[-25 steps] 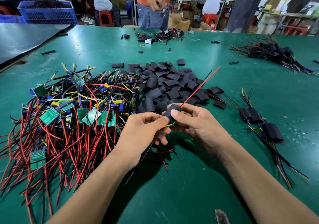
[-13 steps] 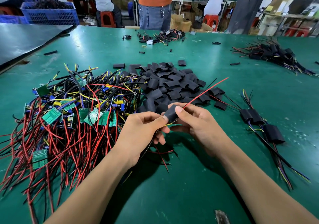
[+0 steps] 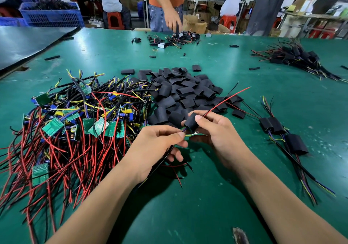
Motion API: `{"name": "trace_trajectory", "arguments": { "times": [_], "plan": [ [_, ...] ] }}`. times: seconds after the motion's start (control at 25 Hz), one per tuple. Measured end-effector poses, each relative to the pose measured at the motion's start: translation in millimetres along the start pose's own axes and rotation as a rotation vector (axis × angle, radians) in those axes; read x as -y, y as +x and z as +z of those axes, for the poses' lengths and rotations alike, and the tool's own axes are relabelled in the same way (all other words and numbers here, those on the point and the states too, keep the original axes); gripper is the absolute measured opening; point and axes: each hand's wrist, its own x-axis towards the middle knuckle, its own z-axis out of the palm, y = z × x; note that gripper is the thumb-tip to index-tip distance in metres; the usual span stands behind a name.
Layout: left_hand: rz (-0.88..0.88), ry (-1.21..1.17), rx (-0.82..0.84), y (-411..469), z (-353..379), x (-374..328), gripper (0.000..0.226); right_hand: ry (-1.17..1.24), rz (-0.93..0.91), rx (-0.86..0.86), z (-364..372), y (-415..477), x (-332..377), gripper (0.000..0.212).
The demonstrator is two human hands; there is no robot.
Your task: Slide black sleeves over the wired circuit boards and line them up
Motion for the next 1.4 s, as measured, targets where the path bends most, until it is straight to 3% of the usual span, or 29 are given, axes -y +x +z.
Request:
{"name": "trace_trajectory", "arguments": {
  "times": [0.12,0.44,0.72,0.96,1.16,1.4],
  "plan": [
    [0.001,-0.029,-0.012,-1,-1,-2,0.012,0.037,0.017,0.036,-2,-1,0,0.013],
    [-0.019,-0.028,0.028,-4,0,-5,0.013,0.068,-0.030,0.062,-2,0,-2,0.029],
    [0.072,0.061,-0.063,-5,9,-2,0.014,-0.060,-0.056,0.050,0,-2,-6,0.017],
    [-0.052,-0.212,-0.017,-3,7,-7,0.014,0.140,-0.075,0.140,3,-3,-6,0.033],
    [-0.165,-0.316,0.032,-2,5,-8,0.014,0.152,-0.120,0.162,5,-2,-7,0.030],
    [0.003,-0.123,-0.020,-3,8,-1,0.016,0.171,-0.026,0.172,1,-4,-6,0.020]
  ]
}}
